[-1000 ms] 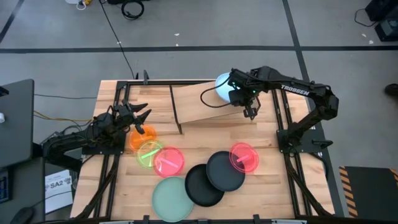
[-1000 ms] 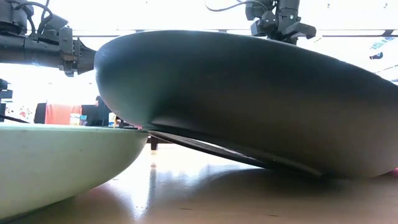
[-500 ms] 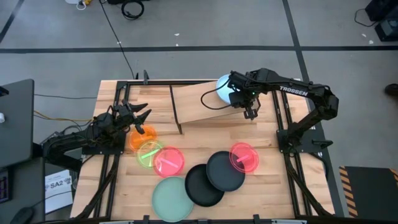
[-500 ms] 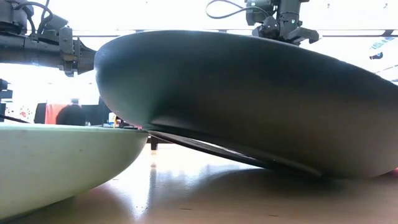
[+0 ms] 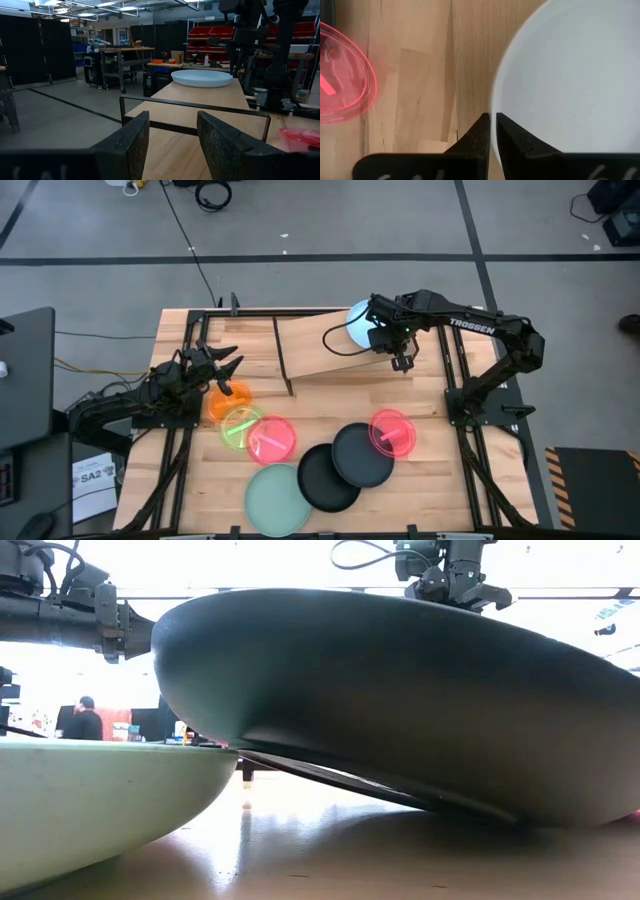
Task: Place and stack plates onto a shelf
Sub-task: Put the large blue plate on the shelf, then put the small right pink plate on the shelf
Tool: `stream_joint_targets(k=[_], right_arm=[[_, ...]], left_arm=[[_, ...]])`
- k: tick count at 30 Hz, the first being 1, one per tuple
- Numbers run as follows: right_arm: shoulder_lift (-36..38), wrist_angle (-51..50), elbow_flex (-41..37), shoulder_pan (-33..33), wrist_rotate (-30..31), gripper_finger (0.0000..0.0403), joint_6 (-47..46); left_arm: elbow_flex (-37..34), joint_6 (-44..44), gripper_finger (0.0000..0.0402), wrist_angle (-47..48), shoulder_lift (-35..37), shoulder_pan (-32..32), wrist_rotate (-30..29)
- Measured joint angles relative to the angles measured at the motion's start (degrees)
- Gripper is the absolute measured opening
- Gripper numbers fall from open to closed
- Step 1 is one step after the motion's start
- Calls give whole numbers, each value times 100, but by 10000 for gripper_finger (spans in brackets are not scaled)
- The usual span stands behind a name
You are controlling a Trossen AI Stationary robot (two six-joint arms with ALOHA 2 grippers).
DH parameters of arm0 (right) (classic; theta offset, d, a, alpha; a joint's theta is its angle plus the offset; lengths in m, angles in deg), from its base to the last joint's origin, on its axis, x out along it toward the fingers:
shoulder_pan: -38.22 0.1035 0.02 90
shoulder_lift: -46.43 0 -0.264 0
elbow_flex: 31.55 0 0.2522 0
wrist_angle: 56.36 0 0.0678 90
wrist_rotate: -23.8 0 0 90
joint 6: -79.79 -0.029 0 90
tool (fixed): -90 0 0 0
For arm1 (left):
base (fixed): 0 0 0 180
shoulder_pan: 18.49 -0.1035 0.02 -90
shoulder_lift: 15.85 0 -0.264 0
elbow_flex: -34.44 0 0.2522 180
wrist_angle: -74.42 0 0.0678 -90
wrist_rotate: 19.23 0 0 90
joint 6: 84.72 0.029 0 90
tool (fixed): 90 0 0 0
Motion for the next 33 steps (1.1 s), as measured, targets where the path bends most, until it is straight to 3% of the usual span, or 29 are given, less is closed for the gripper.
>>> stream_joint_targets(k=[11,25,33], right_arm=[[0,-2,0,0,-2,42,0],[2,-2,0,0,-2,121,-2],[2,-4,0,0,0,126,-2]], left_arm=[[0,0,172,-1,0,2,0],[0,0,172,0,0,2,1],[0,2,172,0,0,2,-1]])
